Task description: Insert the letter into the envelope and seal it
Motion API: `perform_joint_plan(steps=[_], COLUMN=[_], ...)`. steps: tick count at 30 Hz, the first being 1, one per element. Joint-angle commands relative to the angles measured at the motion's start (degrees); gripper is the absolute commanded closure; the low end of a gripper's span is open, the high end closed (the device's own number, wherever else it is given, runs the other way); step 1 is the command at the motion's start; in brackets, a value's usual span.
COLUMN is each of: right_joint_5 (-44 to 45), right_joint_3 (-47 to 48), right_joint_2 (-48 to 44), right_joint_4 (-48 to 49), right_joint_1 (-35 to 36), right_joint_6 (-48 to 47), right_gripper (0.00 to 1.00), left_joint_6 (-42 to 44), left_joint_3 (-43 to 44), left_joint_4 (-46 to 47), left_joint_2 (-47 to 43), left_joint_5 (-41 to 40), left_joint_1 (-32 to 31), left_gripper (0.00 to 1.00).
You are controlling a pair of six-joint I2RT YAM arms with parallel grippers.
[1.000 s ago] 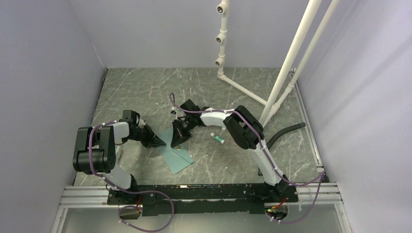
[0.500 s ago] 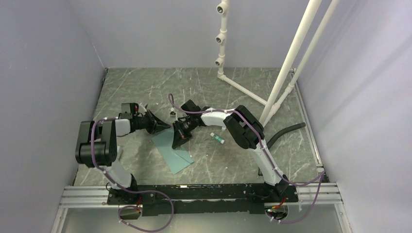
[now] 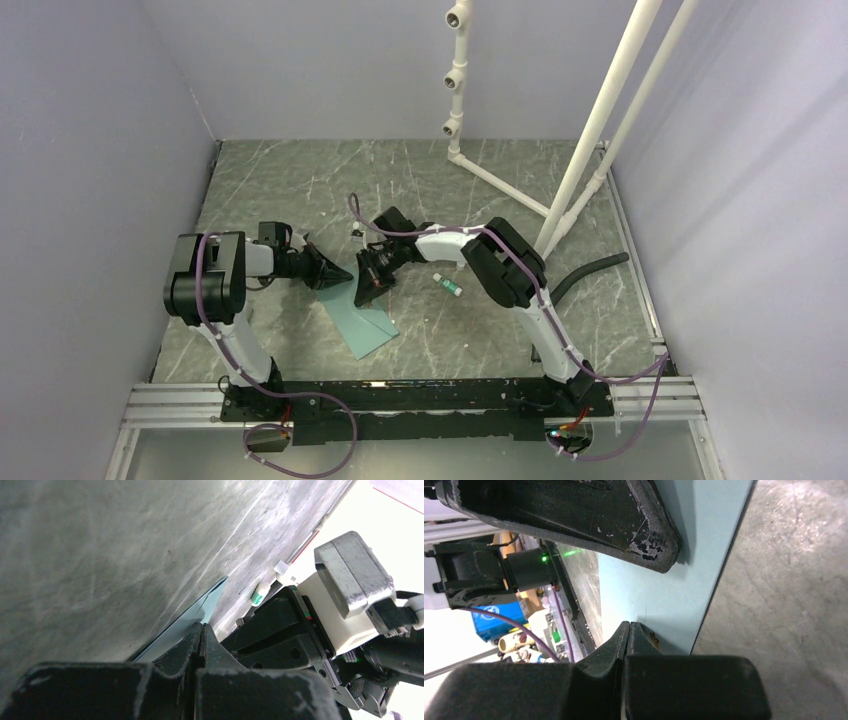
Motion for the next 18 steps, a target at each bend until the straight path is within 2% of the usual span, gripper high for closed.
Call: perform_joint_plan(steps=[1, 11, 18], right_joint_5=[11.4, 8.1, 5.25], right_joint_3=[-2.33, -0.62, -2.23], right_joint_2=[-2.71, 0.78, 1.29], right_joint_4=[4.55, 6.15, 0.96], right_joint_1=[0.85, 1.03, 1.01], right_joint_6=[0.78, 4.97, 1.01], right_gripper=[1.0, 1.0, 1.0], left_joint_6=[2.61, 1.86, 2.79], left_joint_3=[-0.22, -1.6, 0.68], left_joint_4=[-6.98, -8.1, -9.71], left_joint_2=[0.79, 1.41, 2.0], left_joint_5=[-5.09, -7.47, -7.67], left_joint_1=[-0.26, -0.02, 0.07], left_gripper=[0.97, 0.97, 0.98])
